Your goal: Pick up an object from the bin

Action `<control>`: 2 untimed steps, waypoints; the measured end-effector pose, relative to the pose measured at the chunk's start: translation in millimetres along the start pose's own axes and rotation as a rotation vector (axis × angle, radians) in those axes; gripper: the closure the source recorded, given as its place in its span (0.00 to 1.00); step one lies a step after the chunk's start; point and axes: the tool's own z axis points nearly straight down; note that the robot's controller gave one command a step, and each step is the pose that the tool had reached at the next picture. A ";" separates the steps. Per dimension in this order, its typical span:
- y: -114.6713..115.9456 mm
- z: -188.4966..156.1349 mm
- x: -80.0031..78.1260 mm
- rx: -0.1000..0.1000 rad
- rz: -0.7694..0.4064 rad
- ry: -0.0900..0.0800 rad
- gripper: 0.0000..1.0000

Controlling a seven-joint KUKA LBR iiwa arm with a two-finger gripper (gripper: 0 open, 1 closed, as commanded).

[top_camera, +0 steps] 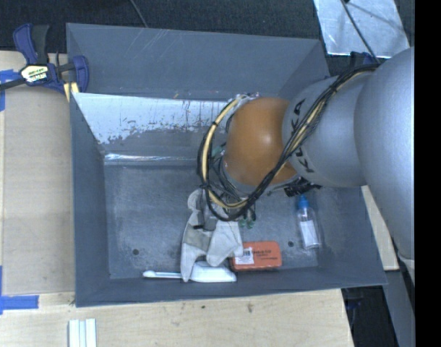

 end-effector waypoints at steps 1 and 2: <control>-1.1 -40.3 2.3 0.004 -0.004 0.020 1.00; -53.6 -63.7 3.2 0.004 -0.010 0.014 0.00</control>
Offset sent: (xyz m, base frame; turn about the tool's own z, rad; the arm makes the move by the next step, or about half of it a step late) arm -0.0068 -0.0521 0.0635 -0.0130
